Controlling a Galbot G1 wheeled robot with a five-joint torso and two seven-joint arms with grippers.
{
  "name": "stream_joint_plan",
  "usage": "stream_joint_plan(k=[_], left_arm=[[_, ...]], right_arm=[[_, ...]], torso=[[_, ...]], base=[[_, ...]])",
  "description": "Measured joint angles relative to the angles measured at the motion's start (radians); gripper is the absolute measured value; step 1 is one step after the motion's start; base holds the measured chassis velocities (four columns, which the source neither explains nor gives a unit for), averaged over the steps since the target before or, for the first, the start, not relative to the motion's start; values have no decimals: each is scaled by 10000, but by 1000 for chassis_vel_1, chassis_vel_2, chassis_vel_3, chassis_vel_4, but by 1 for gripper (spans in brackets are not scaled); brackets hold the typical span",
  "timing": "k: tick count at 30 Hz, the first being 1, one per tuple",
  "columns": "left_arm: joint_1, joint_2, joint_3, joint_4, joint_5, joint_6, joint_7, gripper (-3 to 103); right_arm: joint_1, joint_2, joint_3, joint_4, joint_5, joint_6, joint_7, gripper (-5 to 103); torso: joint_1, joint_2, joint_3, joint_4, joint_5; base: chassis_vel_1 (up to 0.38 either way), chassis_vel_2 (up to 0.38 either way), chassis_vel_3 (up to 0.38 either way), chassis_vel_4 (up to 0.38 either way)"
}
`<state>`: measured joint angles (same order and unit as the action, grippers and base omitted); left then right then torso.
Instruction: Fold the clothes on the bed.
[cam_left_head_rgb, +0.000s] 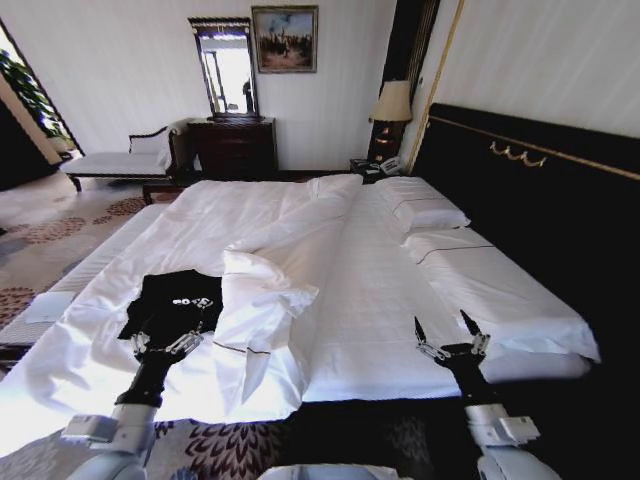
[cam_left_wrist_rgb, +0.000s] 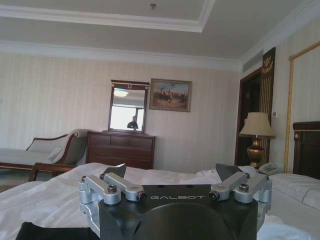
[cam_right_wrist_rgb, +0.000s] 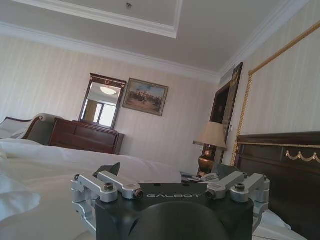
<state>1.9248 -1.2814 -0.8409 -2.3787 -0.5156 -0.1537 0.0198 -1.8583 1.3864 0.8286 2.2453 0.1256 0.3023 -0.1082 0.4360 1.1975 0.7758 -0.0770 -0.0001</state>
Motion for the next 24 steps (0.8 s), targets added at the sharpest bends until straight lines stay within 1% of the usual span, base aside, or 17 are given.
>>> stream_joint_plan(k=[9, 15, 20, 24], left_arm=[[11, -61, 42, -64, 81, -13, -1, 100], [105, -216, 3, -165, 96, 84, 13, 100], [189, -521, -73, -242, 148, 225, 72, 100], [284, -1022, -100, -552, 344, 355, 174, 100]], right_arm=[[16, 77, -19, 14, 28, 24, 9, 100], [183, 17, -147, -138, 185, -4, 39, 100], [351, -180, -324, -397, 358, 52, 54, 100], [543, -604, -522, -601, 663, 477, 161, 100]], torso=[[0, 1, 0, -1, -1], [1, 0, 1, -1, 0], [0, 0, 0, 0, 1], [0, 0, 0, -1, 1]], base=[[81, 100, -80, -105], [37, 97, -54, -108], [-18, 100, 10, -107], [-59, 120, 68, -112]])
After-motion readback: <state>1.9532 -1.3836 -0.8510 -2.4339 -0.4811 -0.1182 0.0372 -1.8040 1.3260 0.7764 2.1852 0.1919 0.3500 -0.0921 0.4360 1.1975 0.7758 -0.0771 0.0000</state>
